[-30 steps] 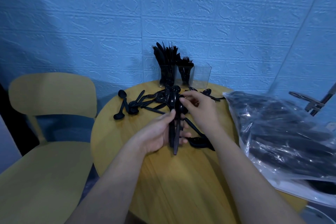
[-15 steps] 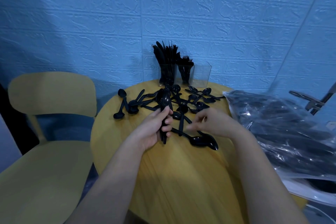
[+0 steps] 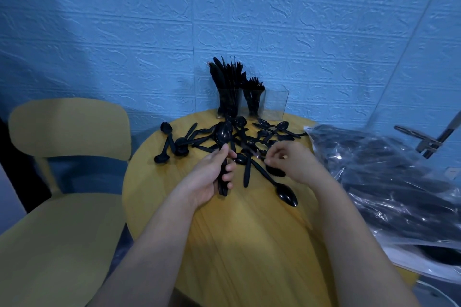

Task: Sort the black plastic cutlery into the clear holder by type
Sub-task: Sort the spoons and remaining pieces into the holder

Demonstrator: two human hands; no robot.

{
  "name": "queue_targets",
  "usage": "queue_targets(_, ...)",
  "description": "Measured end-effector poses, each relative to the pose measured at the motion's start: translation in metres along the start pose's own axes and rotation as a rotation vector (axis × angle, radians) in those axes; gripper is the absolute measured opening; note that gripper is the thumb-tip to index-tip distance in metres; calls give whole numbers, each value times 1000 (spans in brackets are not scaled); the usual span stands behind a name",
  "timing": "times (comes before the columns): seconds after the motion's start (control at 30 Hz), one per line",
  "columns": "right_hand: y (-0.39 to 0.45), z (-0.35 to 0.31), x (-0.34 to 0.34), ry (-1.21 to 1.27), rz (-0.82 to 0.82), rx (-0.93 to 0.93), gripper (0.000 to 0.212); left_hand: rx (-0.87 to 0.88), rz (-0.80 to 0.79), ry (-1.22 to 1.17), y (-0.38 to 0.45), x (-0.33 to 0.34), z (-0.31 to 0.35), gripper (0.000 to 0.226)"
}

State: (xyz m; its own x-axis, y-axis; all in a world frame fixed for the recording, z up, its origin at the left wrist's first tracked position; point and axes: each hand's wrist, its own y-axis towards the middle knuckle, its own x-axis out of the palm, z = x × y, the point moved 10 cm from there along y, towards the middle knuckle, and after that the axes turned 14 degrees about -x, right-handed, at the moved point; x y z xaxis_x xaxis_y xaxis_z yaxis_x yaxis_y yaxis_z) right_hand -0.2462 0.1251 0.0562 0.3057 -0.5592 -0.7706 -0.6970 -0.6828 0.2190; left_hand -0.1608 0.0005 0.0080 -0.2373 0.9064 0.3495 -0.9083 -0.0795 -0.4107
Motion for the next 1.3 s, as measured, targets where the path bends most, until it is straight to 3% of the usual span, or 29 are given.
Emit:
queue_targets(0.1,-4,3,-23,334,284,23,11,-13,-8,-16,2,-1,-1,26)
queue_targets(0.17,-5,-2,-31,527,367,-22,12,-36,-52,-62,3,1,-3,26)
queue_targets(0.3,-5,-27,-23,739,197,-196,15,-89,-172,-109,1,10,-7,27)
queue_targets(0.43,-7,-39,-9,543,16,-246,13,-144,-291,-56,-4,22,-14,28)
queue_targets(0.7,2,-19,-10,374,144,-173,21,-182,-363,110,-7,33,-22,37)
queue_targets(0.87,0,-5,-21,120,248,-87,27,-120,-248,50,0,19,-14,23)
queue_targets(1.07,2,22,16,-241,-119,78,29,-52,-72,-106,5,-3,-5,15)
queue_targets(1.3,3,20,32,-209,-148,118,15,2,-12,-66,2,-6,0,20)
